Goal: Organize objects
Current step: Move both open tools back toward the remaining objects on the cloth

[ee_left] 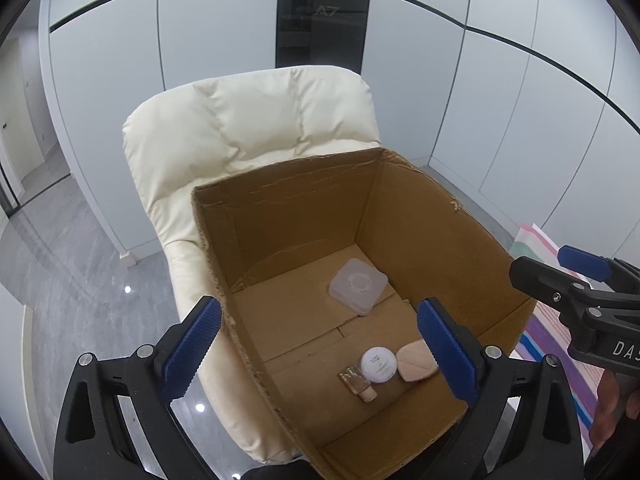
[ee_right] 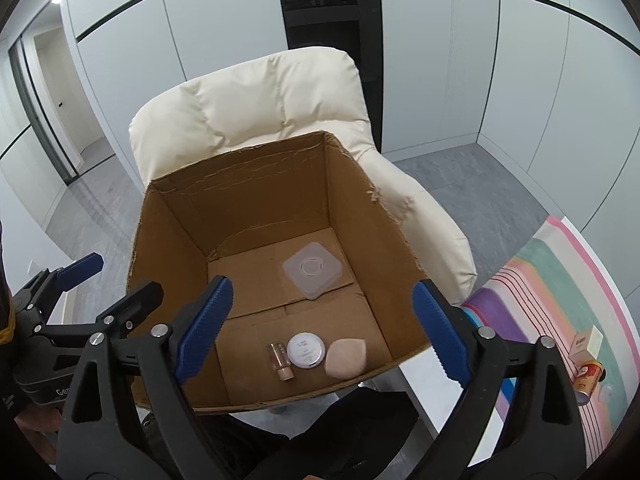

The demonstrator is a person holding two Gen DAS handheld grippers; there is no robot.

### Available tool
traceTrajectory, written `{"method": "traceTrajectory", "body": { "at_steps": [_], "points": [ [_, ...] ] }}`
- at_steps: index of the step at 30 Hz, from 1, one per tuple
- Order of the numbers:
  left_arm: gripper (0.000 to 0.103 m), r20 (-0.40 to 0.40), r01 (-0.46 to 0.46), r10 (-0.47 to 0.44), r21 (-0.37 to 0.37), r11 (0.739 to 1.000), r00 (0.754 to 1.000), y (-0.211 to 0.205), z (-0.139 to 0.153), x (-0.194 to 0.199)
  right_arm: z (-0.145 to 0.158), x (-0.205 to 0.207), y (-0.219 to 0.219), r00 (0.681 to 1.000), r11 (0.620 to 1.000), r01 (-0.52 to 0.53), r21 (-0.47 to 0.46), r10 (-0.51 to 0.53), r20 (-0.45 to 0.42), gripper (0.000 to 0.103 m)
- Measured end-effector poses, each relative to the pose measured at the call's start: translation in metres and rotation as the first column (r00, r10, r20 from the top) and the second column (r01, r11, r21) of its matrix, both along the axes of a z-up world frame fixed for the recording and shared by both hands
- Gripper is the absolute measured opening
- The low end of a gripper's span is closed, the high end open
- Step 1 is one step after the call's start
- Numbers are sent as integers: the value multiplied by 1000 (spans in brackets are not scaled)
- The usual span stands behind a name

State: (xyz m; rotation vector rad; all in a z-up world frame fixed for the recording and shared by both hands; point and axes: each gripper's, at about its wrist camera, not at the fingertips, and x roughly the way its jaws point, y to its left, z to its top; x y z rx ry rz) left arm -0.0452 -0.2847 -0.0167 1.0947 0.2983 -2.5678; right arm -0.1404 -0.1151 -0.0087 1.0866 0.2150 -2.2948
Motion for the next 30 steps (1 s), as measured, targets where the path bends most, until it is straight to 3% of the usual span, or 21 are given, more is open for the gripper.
{"method": "traceTrajectory", "body": {
  "at_steps": [8,30],
  "points": [
    [99,-4,28,-29,-14,999,1000,16,1,-10,0,-5,21,999,999,49,17,-49,-10,103],
    [100,-6,143,-143,-23,989,990,86,3,-46,0,-15,109,978,978,208,25,-208,-11,103]
  ]
}}
